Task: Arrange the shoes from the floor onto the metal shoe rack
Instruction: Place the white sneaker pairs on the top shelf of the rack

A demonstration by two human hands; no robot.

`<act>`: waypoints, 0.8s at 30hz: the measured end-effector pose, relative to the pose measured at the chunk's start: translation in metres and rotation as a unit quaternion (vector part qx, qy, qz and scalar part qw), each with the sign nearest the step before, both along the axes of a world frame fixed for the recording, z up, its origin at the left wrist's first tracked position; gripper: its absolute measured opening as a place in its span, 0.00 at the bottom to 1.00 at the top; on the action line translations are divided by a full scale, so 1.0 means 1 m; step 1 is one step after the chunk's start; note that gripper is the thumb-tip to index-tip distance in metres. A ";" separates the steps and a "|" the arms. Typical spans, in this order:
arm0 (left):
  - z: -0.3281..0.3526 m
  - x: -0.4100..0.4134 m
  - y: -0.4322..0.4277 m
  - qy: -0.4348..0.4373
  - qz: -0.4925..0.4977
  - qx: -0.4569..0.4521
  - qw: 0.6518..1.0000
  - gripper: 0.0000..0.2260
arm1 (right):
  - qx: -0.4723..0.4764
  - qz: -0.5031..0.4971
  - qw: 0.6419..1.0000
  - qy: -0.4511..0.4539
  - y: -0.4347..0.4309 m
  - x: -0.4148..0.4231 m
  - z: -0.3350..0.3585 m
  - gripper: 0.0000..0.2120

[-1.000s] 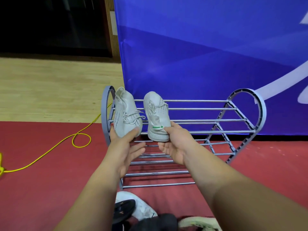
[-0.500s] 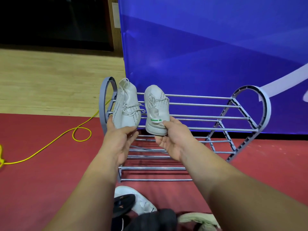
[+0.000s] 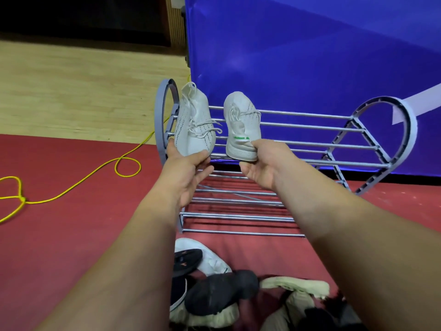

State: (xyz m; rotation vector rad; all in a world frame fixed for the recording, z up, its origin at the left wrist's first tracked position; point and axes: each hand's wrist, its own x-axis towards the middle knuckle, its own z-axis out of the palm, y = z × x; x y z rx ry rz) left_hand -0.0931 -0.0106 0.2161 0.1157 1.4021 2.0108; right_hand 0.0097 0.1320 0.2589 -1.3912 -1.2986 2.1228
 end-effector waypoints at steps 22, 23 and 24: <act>0.013 0.057 -0.139 0.147 -0.076 -0.308 0.937 0.04 | 0.057 0.157 0.973 -0.158 -0.051 0.146 -0.013 0.14; 0.007 0.058 -0.141 0.160 -0.086 -0.329 0.927 0.03 | 0.056 0.169 0.971 -0.159 -0.051 0.148 -0.018 0.14; 0.003 0.060 -0.140 0.174 -0.096 -0.350 0.915 0.03 | 0.055 0.175 0.970 -0.159 -0.050 0.149 -0.023 0.14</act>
